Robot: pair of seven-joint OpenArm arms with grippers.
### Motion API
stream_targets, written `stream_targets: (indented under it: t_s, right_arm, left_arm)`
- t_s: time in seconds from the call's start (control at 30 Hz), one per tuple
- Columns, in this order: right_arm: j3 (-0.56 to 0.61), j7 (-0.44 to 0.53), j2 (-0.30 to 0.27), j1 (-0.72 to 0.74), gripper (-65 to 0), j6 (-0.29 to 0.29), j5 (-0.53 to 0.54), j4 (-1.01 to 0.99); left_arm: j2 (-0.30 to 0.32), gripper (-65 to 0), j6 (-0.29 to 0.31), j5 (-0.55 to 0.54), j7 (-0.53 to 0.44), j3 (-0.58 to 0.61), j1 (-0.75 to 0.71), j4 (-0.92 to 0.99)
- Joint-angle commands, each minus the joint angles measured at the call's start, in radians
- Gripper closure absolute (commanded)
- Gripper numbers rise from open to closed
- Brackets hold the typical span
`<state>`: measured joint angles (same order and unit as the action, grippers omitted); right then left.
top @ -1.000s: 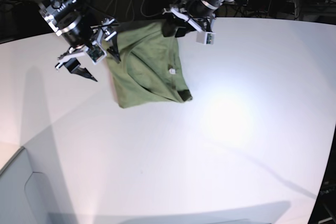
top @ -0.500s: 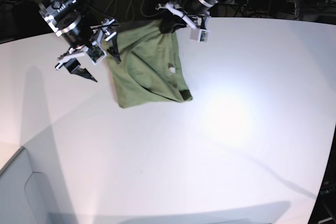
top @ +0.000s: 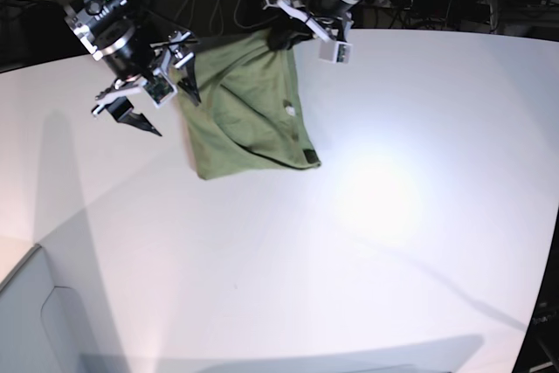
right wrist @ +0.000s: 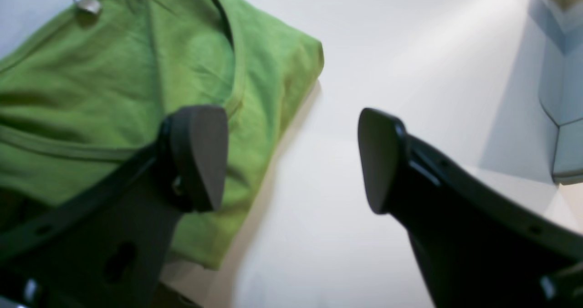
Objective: Fold the T-shirt properly
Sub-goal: 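Hold the lifted edge with the left gripper while adjusting, then grasp the opposite bundle edge with the right gripper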
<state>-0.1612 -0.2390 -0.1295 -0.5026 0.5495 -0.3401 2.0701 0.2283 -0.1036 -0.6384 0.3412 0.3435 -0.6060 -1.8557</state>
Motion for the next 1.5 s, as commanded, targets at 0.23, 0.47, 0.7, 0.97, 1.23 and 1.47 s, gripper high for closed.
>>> stream_targets:
  t_s: [0.23,0.47,0.7,0.97,1.23,1.47]
  right_arm:
    - [-0.002,0.026,-0.005,0.002,-42.6,0.011,0.009,0.017]
    - [0.038,0.026,-0.005,0.003,-42.3,0.011,0.011,0.005]
    - [0.13,0.025,0.006,0.061,-15.0,0.007,0.009,-0.076]
    - [0.131,-0.004,0.06,0.206,0.0,0.011,0.009,-0.222]
    - [0.133,-0.076,0.087,0.353,0.0,0.011,0.011,-0.386]
    - [0.127,-0.064,0.095,0.413,0.0,0.011,0.011,-0.558]
  left_arm:
    - [-0.002,0.0,0.012,-0.004,-0.012,-0.06,-0.009,0.034]
    - [-0.002,0.0,0.014,-0.004,-0.012,-0.094,0.002,0.083]
    - [-0.002,0.0,0.015,-0.008,-0.012,-0.123,-0.002,0.083]
    - [-0.002,0.0,0.015,-0.005,-0.012,-0.123,-0.004,0.083]
    - [-0.002,0.0,0.017,-0.004,-0.012,-0.123,-0.009,0.083]
    - [0.0,0.0,0.017,-0.004,-0.012,-0.123,-0.009,0.126]
